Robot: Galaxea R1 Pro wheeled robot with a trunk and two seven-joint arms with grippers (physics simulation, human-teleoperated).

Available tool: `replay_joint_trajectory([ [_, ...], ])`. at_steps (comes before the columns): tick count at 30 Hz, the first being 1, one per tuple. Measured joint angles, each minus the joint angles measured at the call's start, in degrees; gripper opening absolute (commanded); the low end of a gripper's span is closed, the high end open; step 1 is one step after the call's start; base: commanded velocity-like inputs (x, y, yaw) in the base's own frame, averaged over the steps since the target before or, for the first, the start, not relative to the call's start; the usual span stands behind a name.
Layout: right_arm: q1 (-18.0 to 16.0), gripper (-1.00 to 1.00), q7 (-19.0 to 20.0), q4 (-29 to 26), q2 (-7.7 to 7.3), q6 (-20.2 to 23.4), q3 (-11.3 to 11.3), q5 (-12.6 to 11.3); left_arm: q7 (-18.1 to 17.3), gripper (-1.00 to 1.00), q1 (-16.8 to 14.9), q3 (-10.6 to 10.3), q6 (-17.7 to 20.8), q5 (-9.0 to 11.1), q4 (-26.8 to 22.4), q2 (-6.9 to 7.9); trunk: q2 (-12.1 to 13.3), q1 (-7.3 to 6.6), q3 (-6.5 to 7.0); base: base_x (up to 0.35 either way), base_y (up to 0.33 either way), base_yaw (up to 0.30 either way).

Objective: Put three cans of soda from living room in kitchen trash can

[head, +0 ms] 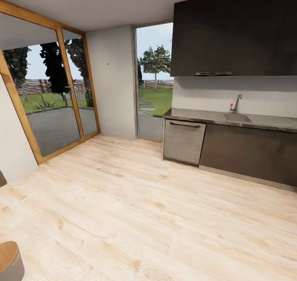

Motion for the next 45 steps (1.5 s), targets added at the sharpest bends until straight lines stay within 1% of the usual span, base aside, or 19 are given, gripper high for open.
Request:
replay_joint_trajectory([
  [3,-0.09,1.0,0.11,0.13,0.22,0.35,-0.32,-0.2,-0.26,1.0,0.0,-0.31,-0.25,-0.25,-0.09,0.18,0.01,0.0,0.0,0.0,0.0,0.0],
  [26,-0.09,1.0,0.12,0.15,0.23,0.31,-0.31,-0.2,-0.26,1.0,0.0,-0.3,-0.26,-0.26,-0.09,0.18,0.01,0.0,0.0,0.0,0.0,0.0],
  [28,-0.23,1.0,0.76,-0.49,-0.41,-0.33,-0.24,0.01,-0.19,1.0,-0.67,-0.16,-0.21,-0.09,-0.74,0.67,0.01,0.0,0.01,0.0,0.0,0.0],
  [32,-0.37,1.0,2.05,-1.79,-1.42,-1.61,-0.37,0.09,0.0,1.0,-1.23,-0.01,-0.25,0.07,-2.03,1.08,0.01,0.0,0.0,0.0,0.0,0.0],
  [38,-0.43,1.0,3.97,-3.73,-2.11,-3.54,-0.61,-0.06,0.02,1.0,-1.33,0.18,0.04,0.15,-3.97,1.25,0.01,0.0,0.0,0.0,0.0,0.0],
  [39,-0.41,1.0,4.24,-6.91,-2.22,-7.98,-0.64,-0.05,-0.02,1.0,-1.21,0.19,0.22,0.16,-7.93,1.26,0.01,0.0,-0.01,0.0,0.0,0.0],
  [40,-0.42,1.0,4.28,-14.98,-2.25,-8.17,-0.66,-0.02,-0.03,1.0,-1.18,0.19,0.28,0.16,-15.89,1.27,0.01,0.0,0.0,0.0,0.0,0.0],
  [41,-0.41,1.0,4.32,-25.93,-2.27,-8.18,-0.65,-0.02,-0.04,1.0,-1.16,0.19,0.35,0.17,-26.79,1.28,0.01,0.0,0.0,0.0,0.0,0.0],
  [42,-0.43,1.0,4.35,-38.91,-2.3,-8.16,-0.62,-0.02,-0.05,1.0,-1.14,0.18,0.4,0.17,-39.83,1.29,0.01,0.01,0.01,0.0,0.0,0.0],
  [43,-0.4,1.0,4.38,-44.19,-2.28,-8.11,-0.56,0.0,-0.06,1.0,-1.14,0.17,0.44,0.17,-49.65,1.28,0.01,0.0,0.03,0.0,0.0,0.0],
  [44,-0.36,1.0,4.4,-46.54,-2.24,-7.97,-0.52,0.04,-0.07,1.0,-1.07,0.18,0.47,0.19,-50.13,1.25,0.01,0.0,0.01,0.0,0.0,0.0],
  [45,-0.31,1.0,4.43,-51.24,-2.26,-7.3,-0.43,0.0,-0.07,1.0,-1.02,0.17,0.51,0.18,-53.77,1.24,0.01,0.0,0.02,0.0,0.0,0.0],
])
